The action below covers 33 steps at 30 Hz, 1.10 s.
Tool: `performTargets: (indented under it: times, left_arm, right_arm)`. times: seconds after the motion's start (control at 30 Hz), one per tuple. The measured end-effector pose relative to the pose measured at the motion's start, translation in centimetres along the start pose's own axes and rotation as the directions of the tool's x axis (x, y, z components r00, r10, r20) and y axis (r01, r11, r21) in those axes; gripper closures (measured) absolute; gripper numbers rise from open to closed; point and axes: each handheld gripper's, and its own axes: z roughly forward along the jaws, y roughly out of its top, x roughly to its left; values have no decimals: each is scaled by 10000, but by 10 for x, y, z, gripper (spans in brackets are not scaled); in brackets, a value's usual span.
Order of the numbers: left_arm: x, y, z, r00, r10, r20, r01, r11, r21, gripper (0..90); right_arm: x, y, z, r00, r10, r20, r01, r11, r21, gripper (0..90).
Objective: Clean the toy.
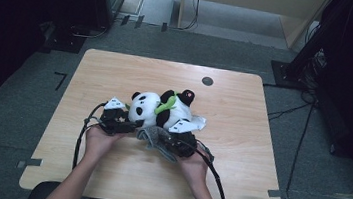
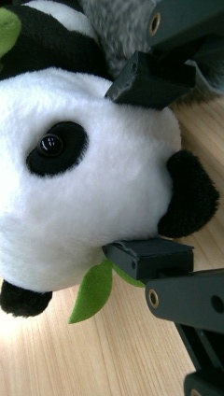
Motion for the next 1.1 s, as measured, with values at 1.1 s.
performTargets:
  times: [1.1]
  left_arm:
    - [2,1,2,9999,159,34,-159,9999,32,355]
  right_arm:
    - [-104,-26,-81,9901,950,1037,-966,9953,98,768]
